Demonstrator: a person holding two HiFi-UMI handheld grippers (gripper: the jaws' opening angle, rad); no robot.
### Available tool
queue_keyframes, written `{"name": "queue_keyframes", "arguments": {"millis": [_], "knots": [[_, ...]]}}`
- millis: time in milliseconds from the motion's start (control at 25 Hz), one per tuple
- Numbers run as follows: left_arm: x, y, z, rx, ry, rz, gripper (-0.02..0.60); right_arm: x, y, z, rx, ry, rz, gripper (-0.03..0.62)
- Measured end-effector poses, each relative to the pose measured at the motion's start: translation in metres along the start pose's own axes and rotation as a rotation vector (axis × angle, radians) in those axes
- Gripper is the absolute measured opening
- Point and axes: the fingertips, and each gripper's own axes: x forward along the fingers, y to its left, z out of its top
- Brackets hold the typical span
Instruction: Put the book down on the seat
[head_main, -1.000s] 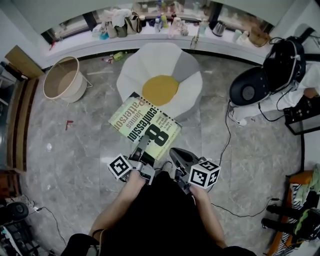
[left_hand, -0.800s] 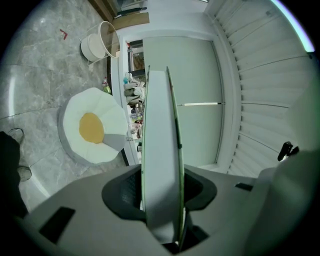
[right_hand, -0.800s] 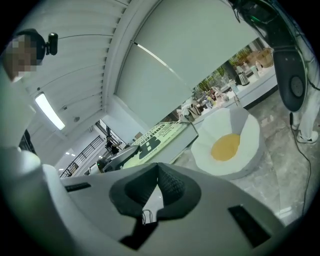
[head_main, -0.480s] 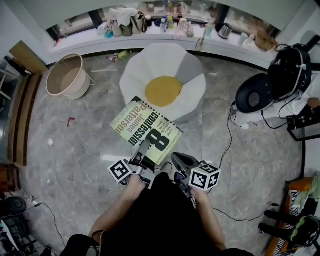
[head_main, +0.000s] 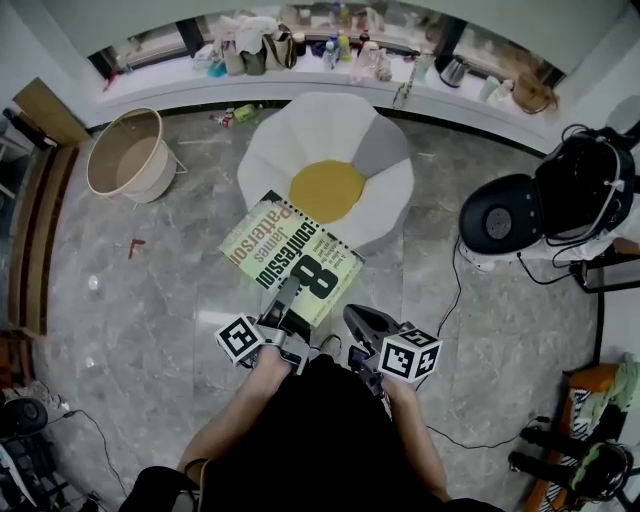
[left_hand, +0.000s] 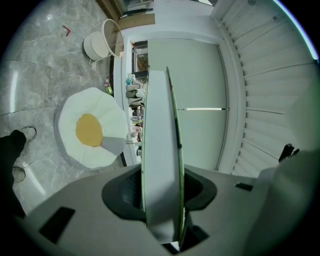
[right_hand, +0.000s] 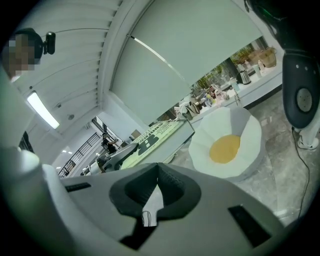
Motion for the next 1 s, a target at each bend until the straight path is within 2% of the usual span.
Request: {"name": "queue_keyframes", "arguments": {"millis": [120, 280, 400, 640, 840, 1000], "knots": [[0.011, 0.004, 0.013, 0.003, 0.007, -0.005, 0.172, 0.014, -0.004, 0.009, -0.009, -0.007, -0.009, 0.015], [0.056, -0.025, 0.068, -0.001, 0.017, 0.026, 0.170, 0.053, 0.010, 0.077, -0.001, 0.001, -0.041, 0.015], [0.077, -0.035, 0.091, -0.023, 0.018, 0.011, 0.172, 0.072, 0.009, 0.100, 0.001, -0.007, -0.060, 0.015], [0.092, -0.027, 0.137, 0.005, 0.031, 0.039, 0.172, 0.112, 0.017, 0.123, 0.005, -0.020, -0.069, 0.015], [0.110, -0.022, 0.169, -0.003, 0.052, 0.045, 0.172, 0.145, 0.025, 0.131, 0.030, -0.033, -0.072, 0.015], [0.123, -0.030, 0.180, -0.059, 0.063, 0.019, 0.172, 0.157, 0.028, 0.138, 0.043, -0.039, -0.086, 0.015]]}}
